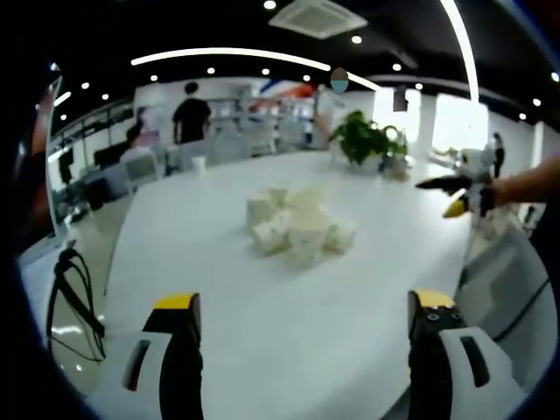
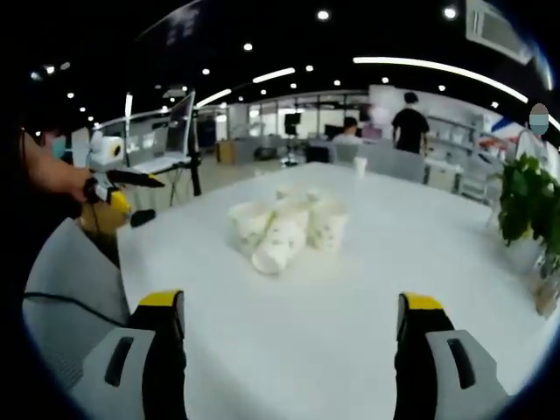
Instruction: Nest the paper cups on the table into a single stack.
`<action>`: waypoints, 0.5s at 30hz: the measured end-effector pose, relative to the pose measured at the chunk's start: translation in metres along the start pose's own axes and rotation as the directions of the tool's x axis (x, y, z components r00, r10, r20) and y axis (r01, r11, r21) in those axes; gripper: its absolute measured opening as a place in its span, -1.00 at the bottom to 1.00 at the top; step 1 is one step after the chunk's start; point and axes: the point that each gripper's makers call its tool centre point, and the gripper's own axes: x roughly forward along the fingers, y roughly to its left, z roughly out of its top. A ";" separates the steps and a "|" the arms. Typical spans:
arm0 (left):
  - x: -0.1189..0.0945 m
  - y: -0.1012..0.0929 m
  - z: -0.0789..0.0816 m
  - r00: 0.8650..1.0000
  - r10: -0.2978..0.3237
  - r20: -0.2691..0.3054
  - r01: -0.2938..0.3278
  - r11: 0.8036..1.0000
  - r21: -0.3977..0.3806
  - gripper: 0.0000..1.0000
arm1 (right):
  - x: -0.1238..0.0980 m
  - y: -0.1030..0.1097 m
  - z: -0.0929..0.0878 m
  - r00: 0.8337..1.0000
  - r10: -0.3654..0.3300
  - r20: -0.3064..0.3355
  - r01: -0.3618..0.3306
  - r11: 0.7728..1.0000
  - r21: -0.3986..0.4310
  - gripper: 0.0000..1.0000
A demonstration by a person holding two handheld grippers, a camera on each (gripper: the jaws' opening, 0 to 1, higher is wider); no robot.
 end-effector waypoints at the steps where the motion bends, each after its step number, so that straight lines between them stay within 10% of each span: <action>1: 0.001 -0.001 0.000 1.000 -0.002 0.000 0.002 1.000 -0.001 0.93 | 0.000 0.000 -0.001 1.000 0.000 -0.001 0.000 1.000 0.000 1.00; 15: 0.017 -0.002 0.002 1.000 -0.030 -0.004 0.030 0.999 0.024 0.93 | -0.005 0.002 -0.004 1.000 -0.007 -0.001 0.007 1.000 0.017 1.00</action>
